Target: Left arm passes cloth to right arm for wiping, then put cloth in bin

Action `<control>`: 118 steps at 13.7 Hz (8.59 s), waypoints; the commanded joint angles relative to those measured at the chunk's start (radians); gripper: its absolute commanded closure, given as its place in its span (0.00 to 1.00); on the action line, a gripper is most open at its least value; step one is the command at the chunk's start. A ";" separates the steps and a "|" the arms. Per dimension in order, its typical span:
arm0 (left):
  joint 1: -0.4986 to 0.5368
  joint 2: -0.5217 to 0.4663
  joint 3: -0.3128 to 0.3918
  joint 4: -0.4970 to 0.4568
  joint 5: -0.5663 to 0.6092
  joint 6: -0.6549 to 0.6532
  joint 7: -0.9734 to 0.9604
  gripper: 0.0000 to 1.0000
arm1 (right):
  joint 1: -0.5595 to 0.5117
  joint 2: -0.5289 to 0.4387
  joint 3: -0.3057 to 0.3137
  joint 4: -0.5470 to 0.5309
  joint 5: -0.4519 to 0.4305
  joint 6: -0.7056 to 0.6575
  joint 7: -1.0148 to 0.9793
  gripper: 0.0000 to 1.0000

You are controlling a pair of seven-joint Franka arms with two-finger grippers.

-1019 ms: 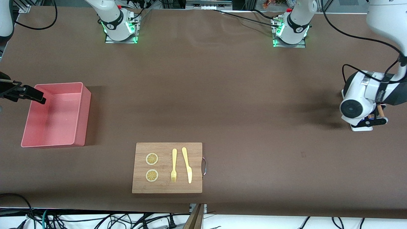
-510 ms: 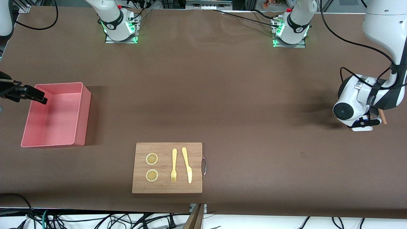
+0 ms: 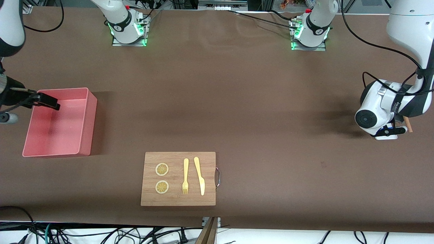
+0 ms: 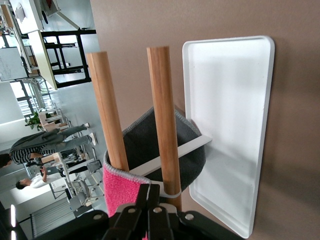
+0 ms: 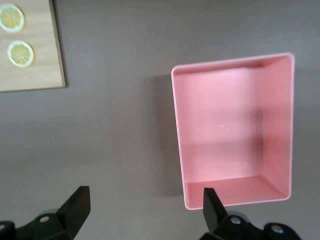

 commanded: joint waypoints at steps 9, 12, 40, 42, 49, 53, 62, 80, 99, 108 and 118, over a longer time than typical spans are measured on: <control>-0.016 -0.045 -0.210 0.417 -0.351 -0.484 0.228 1.00 | -0.005 0.011 0.112 -0.032 0.165 0.066 0.268 0.00; -0.020 -0.044 -0.280 0.560 -0.565 -0.578 0.224 1.00 | -0.005 0.025 0.112 -0.034 0.284 0.074 0.330 0.00; -0.651 0.087 -0.354 0.764 -1.802 0.505 -0.418 1.00 | 0.061 0.180 0.450 -0.087 0.375 0.410 1.255 0.01; -0.643 0.082 -0.354 0.761 -1.802 0.498 -0.418 1.00 | 0.065 0.187 0.453 -0.089 0.377 0.418 1.294 0.00; -0.637 0.073 -0.354 0.760 -1.796 0.497 -0.416 1.00 | 0.061 0.174 0.453 -0.078 0.378 0.408 1.285 0.00; -0.637 0.070 -0.353 0.760 -1.793 0.497 -0.424 1.00 | 0.059 0.169 0.454 -0.066 0.386 0.363 1.278 0.19; -0.634 0.061 -0.353 0.758 -1.792 0.495 -0.427 1.00 | 0.044 0.163 0.451 -0.043 0.544 0.347 1.278 1.00; -0.284 -0.088 -0.346 0.717 -1.285 -0.118 -0.370 0.00 | 0.111 0.253 0.453 -0.080 0.454 0.306 0.956 1.00; -0.008 -0.149 -0.350 0.723 -0.744 -0.379 0.463 0.00 | 0.184 0.441 0.333 -0.095 0.202 0.398 0.766 1.00; -0.292 -0.534 0.089 0.200 -0.946 -0.106 0.589 0.00 | 0.134 0.385 0.119 -0.087 0.061 0.214 0.295 1.00; -0.284 -0.533 0.063 0.191 -0.977 -0.117 0.570 0.00 | 0.165 0.433 0.213 -0.087 0.019 0.351 0.516 1.00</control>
